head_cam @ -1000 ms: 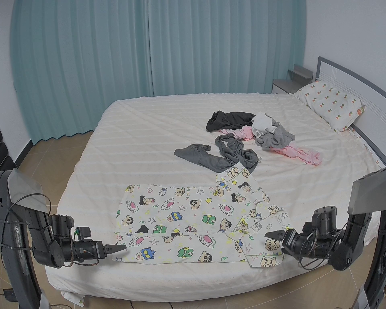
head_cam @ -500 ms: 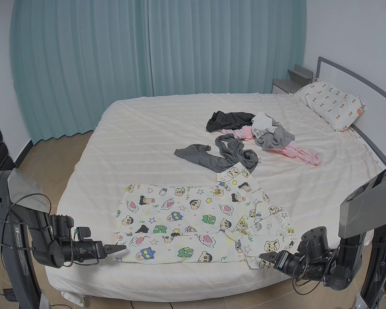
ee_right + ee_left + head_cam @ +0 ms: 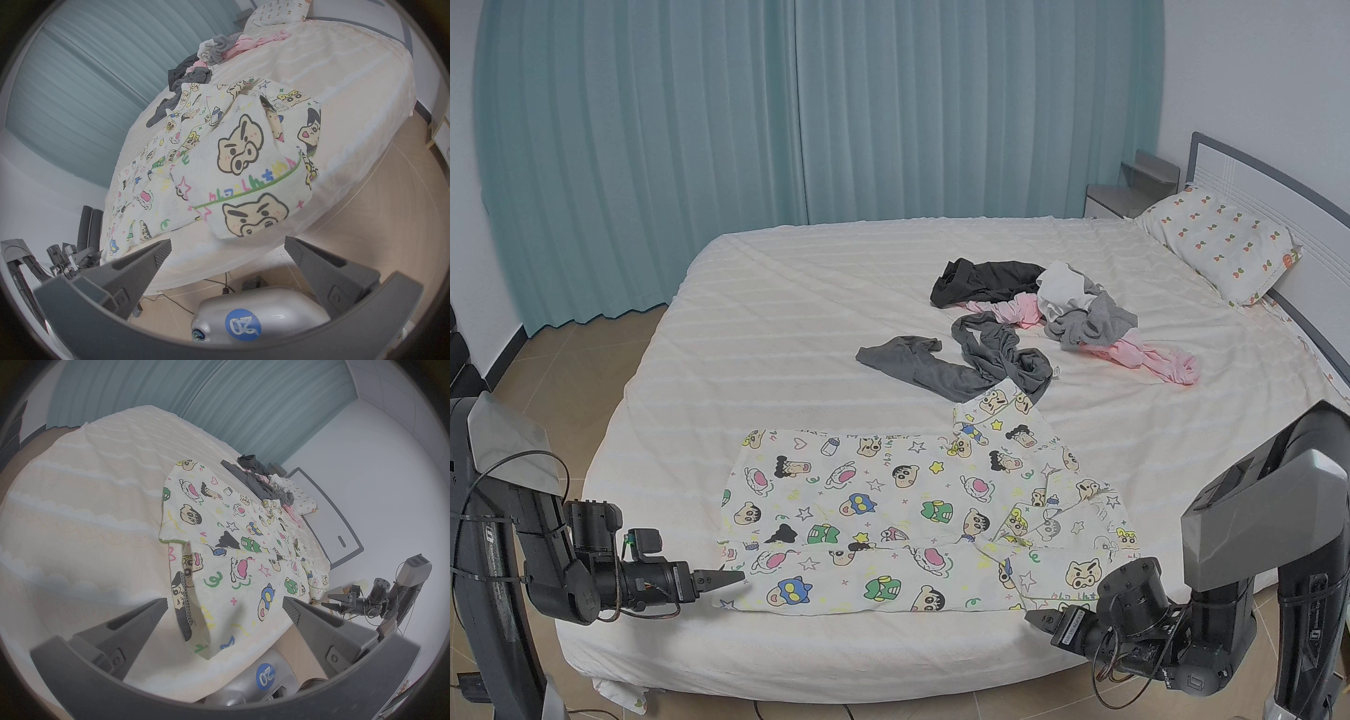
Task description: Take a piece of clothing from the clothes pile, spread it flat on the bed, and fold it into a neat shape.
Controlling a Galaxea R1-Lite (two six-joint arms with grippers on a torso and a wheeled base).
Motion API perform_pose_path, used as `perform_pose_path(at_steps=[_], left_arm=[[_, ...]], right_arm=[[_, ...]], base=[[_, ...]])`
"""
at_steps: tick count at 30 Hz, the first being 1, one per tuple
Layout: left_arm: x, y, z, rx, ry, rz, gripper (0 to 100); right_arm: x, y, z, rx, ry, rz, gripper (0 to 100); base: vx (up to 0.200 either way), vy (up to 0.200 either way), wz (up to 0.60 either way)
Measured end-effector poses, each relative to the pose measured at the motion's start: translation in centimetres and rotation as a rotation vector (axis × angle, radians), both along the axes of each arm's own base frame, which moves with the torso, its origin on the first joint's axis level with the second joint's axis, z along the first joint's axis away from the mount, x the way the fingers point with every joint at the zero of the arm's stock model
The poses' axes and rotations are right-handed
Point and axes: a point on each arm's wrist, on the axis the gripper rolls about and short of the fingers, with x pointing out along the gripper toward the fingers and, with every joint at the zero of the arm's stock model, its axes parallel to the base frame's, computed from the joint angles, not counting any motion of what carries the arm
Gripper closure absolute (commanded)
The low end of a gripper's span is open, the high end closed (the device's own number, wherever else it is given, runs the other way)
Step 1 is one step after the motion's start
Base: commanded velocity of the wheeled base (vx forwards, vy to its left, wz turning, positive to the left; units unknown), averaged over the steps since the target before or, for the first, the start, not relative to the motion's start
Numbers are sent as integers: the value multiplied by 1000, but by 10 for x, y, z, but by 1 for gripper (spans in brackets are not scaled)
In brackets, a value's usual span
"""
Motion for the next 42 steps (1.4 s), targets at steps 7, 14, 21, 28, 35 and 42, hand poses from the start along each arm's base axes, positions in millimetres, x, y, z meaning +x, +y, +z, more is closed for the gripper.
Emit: perform_pose_path(at_steps=[7, 14, 21, 28, 35, 42], left_arm=[[0, 0, 0, 0, 0, 0, 0], [0, 0, 0, 0, 0, 0, 0], [0, 0, 0, 1, -1, 0, 0], [0, 0, 0, 1, -1, 0, 0], [0, 0, 0, 0, 0, -1, 0], [0, 0, 0, 1, -1, -1, 0]], right_arm=[[24, -11, -13, -64, -36, -55, 0], [44, -24, -20, -86, -54, -93, 0], [62, -29, -20, -61, -84, -83, 0], [73, -30, -15, -43, -123, -95, 0], [62, -30, -7, 11, -96, -94, 0], [41, -25, -2, 58, -39, -85, 0]], base=[[0, 0, 0], [0, 0, 0], [0, 0, 0], [0, 0, 0], [0, 0, 0], [0, 0, 0]])
